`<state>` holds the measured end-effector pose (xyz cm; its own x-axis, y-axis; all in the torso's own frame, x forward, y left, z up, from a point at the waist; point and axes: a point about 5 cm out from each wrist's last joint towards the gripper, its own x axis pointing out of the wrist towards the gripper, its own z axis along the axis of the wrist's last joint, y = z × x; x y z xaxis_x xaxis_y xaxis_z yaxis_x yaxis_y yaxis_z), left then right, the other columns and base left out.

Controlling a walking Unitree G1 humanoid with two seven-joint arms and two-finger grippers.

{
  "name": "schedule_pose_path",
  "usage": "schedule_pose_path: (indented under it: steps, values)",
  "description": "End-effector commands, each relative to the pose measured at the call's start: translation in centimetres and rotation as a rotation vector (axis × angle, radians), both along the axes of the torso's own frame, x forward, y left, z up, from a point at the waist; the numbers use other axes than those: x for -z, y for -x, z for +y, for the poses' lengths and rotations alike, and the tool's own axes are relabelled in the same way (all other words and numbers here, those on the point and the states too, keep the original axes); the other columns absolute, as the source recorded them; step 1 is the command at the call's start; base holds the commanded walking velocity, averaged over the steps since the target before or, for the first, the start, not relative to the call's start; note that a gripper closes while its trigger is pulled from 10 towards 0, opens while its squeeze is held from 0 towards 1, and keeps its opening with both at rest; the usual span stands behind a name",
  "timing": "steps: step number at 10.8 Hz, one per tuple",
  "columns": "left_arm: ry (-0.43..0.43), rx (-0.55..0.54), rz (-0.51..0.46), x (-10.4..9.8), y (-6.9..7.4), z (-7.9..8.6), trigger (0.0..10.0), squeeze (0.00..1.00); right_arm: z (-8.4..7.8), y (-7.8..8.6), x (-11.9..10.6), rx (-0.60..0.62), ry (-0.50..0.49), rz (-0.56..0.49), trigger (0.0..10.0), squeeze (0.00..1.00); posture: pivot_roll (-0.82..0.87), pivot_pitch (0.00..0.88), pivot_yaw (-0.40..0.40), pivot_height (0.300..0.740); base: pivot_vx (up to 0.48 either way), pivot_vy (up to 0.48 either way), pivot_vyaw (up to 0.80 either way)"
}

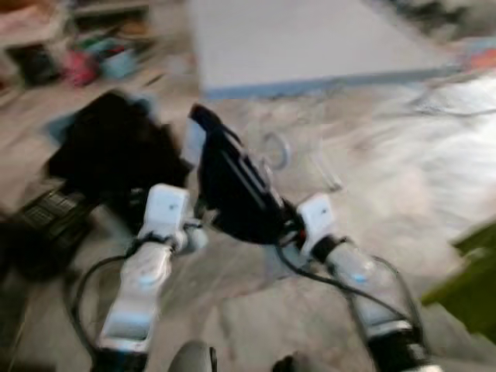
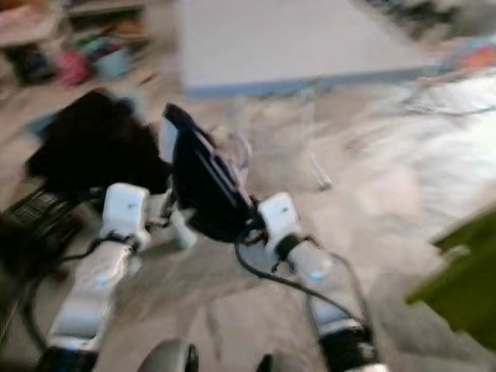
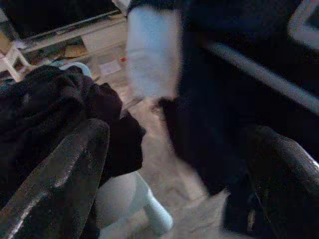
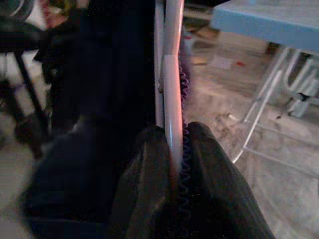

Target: Hang hanger

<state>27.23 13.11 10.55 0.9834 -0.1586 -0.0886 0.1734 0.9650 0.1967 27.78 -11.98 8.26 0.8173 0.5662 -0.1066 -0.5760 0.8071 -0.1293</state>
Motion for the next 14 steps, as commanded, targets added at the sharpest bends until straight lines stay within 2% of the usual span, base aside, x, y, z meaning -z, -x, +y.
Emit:
schedule_pose_path:
  steps: [1,3,4,6,8,9,10,11,12,14]
  values:
    - [-0.038,-0.028,0.016,0.3,-0.3,0.9,10.0,0.00,0.0,-0.4,-1.4,-0.028,-0.028,-0.044,10.0,0.00,0.00,0.077,-0.019,0.740,0.000,0.000,0.00]
    - [-0.124,-0.073,0.002,0.4,-0.7,2.3,10.0,0.00,-1.0,0.4,-1.8,-0.118,-0.018,0.011,10.0,0.00,-0.01,0.083,-0.012,0.740,0.000,0.000,0.00]
    - [-0.147,-0.107,0.020,0.7,-0.8,3.2,10.0,0.00,-1.5,1.3,-2.5,-0.235,-0.014,0.030,10.0,0.00,-0.01,0.084,-0.012,0.740,0.000,0.000,0.00]
    - [-0.158,-0.131,0.025,0.8,-1.3,3.9,10.0,0.00,-2.0,2.0,-3.2,-0.333,0.005,0.057,10.0,0.00,-0.02,0.087,-0.011,0.740,0.000,0.000,0.00]
    - [-0.139,-0.154,0.030,0.8,-2.0,3.9,10.0,0.00,-1.1,3.2,-4.2,-0.448,-0.036,0.082,10.0,0.00,-0.02,0.088,-0.005,0.740,0.000,0.000,0.00]
    - [-0.143,-0.152,0.026,0.7,-2.1,3.9,10.0,0.00,-1.0,3.3,-4.2,-0.458,-0.046,0.089,10.0,0.00,-0.02,0.088,-0.005,0.740,0.000,0.000,0.00]
    - [-0.155,-0.162,0.023,0.6,-2.6,4.0,10.0,0.00,-0.4,4.4,-4.8,-0.538,-0.111,0.133,10.0,0.00,-0.02,0.089,-0.005,0.740,0.000,0.000,0.00]
    - [-0.148,-0.170,0.024,0.6,-2.8,4.0,10.0,0.00,-0.2,4.3,-4.9,-0.534,-0.080,0.109,10.0,0.00,-0.02,0.089,-0.005,0.740,0.000,0.000,0.00]
    - [-0.151,-0.181,0.032,0.7,-3.0,4.2,10.0,0.00,0.4,4.4,-5.5,-0.554,-0.108,0.108,10.0,0.00,-0.03,0.088,-0.004,0.740,0.000,0.000,0.00]
    - [-0.100,-0.132,0.020,0.5,-3.0,3.1,10.0,0.00,1.1,1.3,-5.7,-0.287,-0.068,-0.036,10.0,0.00,-0.03,0.090,-0.009,0.740,0.000,0.000,0.00]
